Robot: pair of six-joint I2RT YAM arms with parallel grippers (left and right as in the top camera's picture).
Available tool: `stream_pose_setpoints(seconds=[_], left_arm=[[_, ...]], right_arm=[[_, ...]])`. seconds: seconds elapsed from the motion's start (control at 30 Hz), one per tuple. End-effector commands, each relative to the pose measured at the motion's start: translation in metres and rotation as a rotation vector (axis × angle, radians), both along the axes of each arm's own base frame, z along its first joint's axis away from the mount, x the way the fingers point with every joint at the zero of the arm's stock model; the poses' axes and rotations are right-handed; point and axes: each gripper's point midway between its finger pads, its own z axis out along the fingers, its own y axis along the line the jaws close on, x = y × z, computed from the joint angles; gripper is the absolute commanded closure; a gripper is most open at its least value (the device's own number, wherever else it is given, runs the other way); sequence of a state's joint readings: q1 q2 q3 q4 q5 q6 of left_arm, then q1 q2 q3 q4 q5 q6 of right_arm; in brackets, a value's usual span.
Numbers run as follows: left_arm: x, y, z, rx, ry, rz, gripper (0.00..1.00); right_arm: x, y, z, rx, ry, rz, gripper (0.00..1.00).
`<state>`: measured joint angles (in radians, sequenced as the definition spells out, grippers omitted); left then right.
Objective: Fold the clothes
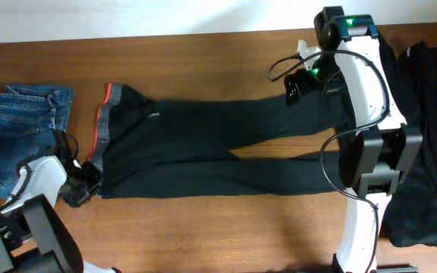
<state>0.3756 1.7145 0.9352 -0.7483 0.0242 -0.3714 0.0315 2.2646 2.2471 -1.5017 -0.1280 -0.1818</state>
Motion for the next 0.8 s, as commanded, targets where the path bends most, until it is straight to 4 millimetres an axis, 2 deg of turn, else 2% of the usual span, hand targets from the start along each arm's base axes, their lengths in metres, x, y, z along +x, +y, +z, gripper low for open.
stream_pose_setpoints(seconds=[0.0, 0.07, 0.13, 0.27, 0.37, 0.43, 0.57, 0.77], left_arm=[[-0.018, 0.016, -0.011, 0.076, 0.078, 0.039, 1.0], [-0.018, 0.016, -0.011, 0.075, 0.08, 0.039, 0.99], [-0.018, 0.016, -0.011, 0.075, 0.08, 0.039, 0.99], [-0.018, 0.016, -0.011, 0.075, 0.08, 0.039, 1.0], [-0.018, 0.016, -0.011, 0.076, 0.078, 0.039, 0.99], [-0.017, 0.017, -0.011, 0.077, 0.076, 0.04, 0.99], [-0.017, 0.017, -0.011, 0.077, 0.075, 0.04, 0.99], [-0.017, 0.017, -0.011, 0.077, 0.075, 0.04, 0.99]], right_arm=[[0.004, -0.009, -0.018, -0.01, 0.011, -0.029, 0.01], [0.012, -0.023, -0.03, -0.044, 0.003, -0.107, 0.01], [0.025, -0.05, -0.041, -0.111, -0.039, -0.208, 0.01], [0.043, -0.089, -0.042, -0.113, -0.115, -0.291, 0.01], [0.04, -0.116, -0.044, -0.108, -0.112, -0.349, 0.01], [0.032, -0.119, -0.051, -0.043, -0.071, -0.369, 0.01], [0.02, -0.118, -0.068, -0.027, -0.009, -0.375, 0.01], [-0.016, -0.111, -0.115, -0.022, 0.124, -0.375, 0.0]])
